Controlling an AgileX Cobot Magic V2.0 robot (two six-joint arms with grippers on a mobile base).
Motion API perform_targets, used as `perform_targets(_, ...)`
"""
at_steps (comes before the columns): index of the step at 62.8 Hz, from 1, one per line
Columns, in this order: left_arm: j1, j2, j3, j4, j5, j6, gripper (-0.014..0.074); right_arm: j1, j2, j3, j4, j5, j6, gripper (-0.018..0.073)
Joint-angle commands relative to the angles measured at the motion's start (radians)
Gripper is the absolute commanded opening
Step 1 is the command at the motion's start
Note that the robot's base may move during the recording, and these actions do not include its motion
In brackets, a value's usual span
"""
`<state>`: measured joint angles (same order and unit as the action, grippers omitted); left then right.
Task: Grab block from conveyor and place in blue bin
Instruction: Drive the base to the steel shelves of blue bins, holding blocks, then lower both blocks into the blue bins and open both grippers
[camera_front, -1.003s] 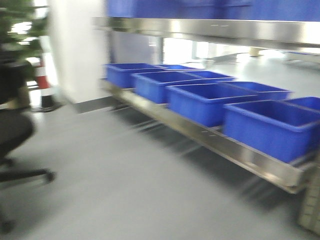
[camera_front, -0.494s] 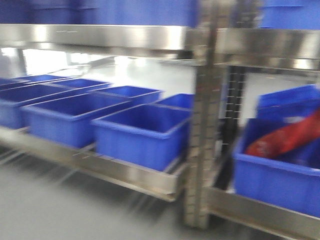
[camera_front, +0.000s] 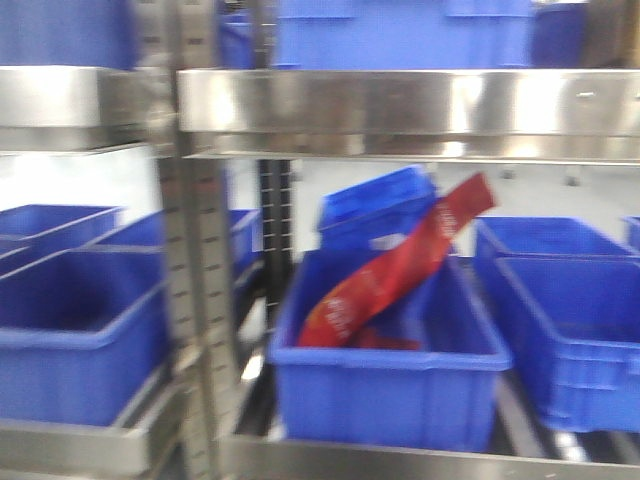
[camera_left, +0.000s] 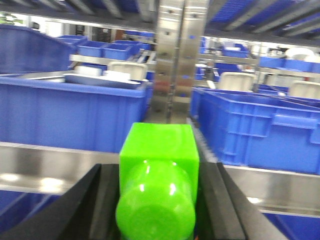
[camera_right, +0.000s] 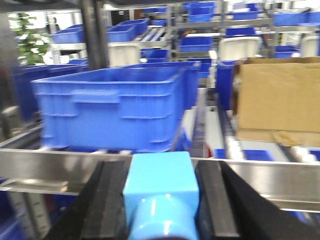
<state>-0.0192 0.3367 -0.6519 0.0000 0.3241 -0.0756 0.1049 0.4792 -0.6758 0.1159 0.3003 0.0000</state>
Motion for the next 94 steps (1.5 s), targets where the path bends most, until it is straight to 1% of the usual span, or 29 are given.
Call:
perform_targets(1,-0.004,-0.005,0.003,0.005,-0.024,-0.002,-0.0111,-0.004,-0.003,-0.003,-0.011,-0.023,0.0,-0.0162)
perform_targets(94,-0.004,-0.005,0.003,0.005,-0.026,-0.002,-0.0111,-0.004,-0.003,-0.003,-0.011,-0.023,0.0,-0.0162)
